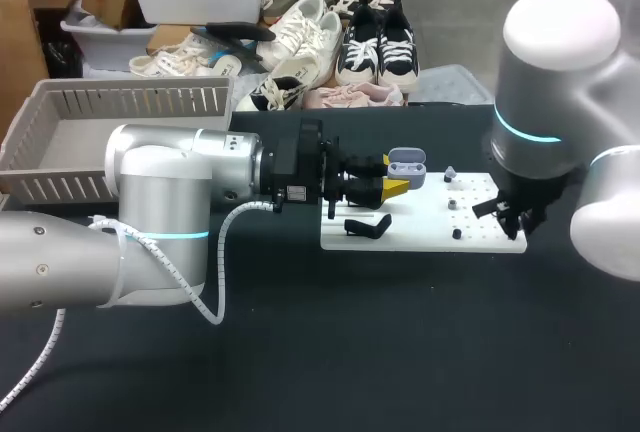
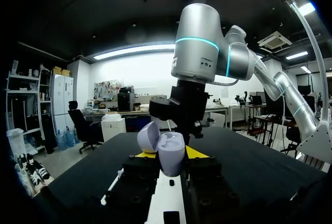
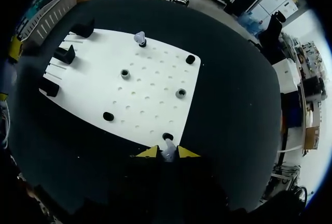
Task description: Pick up each earbud case from the left stands, insert the matching earbuds, close the lid, and place the case in the box.
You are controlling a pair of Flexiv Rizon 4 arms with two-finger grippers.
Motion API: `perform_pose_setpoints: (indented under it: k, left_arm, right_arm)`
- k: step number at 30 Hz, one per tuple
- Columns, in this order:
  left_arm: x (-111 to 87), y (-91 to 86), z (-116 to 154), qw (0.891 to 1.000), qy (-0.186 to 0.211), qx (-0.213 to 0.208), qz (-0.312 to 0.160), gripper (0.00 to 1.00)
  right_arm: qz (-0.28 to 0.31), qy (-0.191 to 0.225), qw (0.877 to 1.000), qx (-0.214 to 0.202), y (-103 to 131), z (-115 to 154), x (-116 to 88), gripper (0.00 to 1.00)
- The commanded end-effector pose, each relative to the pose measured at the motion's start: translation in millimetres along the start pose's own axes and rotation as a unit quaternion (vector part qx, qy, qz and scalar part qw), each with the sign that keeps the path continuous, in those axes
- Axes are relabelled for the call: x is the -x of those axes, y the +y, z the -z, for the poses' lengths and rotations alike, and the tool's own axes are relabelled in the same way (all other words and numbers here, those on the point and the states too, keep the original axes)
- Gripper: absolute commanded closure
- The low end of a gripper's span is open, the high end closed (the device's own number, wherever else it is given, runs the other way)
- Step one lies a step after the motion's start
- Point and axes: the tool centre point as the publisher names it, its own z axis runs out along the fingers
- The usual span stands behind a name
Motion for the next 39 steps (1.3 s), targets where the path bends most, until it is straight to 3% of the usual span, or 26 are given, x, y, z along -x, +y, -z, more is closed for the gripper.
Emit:
perform_pose_setpoints:
  k: [1,18,32,39]
  left_arm:
    - [0.1,-1.1,-0.2,1.0,0.0,0.002,0.0,1.0]
    - [0.1,-1.1,-0.2,1.0,0.0,0.002,0.0,1.0]
    - [0.1,-1.1,-0.2,1.0,0.0,0.002,0.0,1.0]
    - [0.1,-1.1,-0.2,1.0,0.0,0.002,0.0,1.0]
  right_arm:
    - [-0.002,-0.013,1.0,0.001,-2.6,16.6,-9.3,1.0]
    - [0.053,-0.005,0.998,0.034,19.1,78.6,-5.7,1.0]
    - [0.109,-0.013,0.993,0.03,38.1,122.7,-7.1,1.0]
    - [0.109,-0.013,0.993,0.03,38.1,122.7,-7.1,1.0]
